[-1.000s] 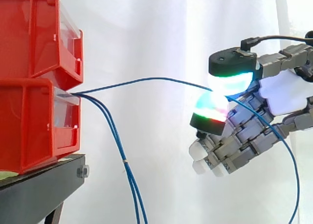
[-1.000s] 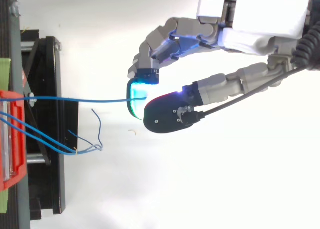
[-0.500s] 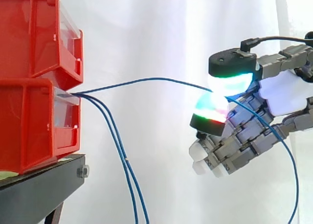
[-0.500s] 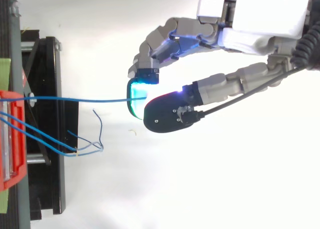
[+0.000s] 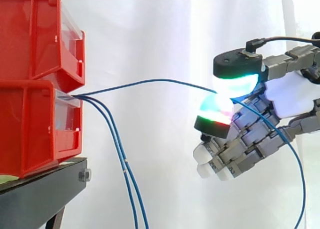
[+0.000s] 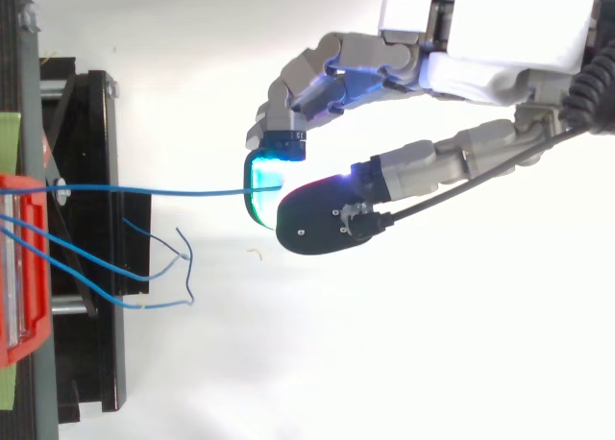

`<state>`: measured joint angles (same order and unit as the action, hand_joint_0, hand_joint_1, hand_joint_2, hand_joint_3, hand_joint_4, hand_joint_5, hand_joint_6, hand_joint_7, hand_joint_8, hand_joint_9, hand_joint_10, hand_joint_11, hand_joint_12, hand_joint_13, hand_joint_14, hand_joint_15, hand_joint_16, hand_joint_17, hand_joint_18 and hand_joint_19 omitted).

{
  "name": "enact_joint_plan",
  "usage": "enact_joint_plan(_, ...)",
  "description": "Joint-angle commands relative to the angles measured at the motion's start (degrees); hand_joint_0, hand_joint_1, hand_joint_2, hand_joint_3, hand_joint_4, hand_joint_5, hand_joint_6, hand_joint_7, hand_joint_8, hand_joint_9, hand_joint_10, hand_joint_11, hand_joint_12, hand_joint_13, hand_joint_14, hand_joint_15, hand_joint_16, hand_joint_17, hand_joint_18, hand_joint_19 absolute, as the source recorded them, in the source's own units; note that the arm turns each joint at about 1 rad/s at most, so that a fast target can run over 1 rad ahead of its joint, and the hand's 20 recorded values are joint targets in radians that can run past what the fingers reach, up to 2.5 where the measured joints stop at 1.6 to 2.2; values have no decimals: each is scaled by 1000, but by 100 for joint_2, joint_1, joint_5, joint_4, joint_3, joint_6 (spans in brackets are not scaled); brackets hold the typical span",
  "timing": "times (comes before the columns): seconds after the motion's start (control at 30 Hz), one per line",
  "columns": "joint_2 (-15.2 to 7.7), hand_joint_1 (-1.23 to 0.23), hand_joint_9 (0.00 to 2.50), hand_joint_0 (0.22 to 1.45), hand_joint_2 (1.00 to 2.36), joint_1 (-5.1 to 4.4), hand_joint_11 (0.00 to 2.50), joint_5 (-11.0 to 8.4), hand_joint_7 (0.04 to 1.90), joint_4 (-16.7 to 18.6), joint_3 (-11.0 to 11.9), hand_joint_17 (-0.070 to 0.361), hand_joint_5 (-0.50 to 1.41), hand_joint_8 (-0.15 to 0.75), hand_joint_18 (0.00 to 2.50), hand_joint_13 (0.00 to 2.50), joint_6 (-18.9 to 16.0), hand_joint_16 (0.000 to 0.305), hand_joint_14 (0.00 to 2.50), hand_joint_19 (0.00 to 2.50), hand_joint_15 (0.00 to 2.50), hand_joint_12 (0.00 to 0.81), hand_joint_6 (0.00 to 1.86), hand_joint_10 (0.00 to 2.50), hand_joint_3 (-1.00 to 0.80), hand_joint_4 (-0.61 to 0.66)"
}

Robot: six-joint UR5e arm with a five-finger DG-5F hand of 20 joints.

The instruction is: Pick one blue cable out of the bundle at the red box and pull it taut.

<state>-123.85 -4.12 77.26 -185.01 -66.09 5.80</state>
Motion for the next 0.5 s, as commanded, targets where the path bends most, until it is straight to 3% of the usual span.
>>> enact_joint_plan(0.0, 1, -764, 466, 640, 1012, -1, 190, 0, 1001, 0, 0, 144, -174, 324, 213, 314, 0, 64, 3, 53, 113, 375, 926, 4, -4, 74)
enact_joint_plan(0.47, -7, -765, 491, 641, 1012, 8, 203, 0, 1001, 0, 0, 146, -173, 324, 216, 332, 0, 65, 4, 46, 117, 376, 927, 4, 4, 62)
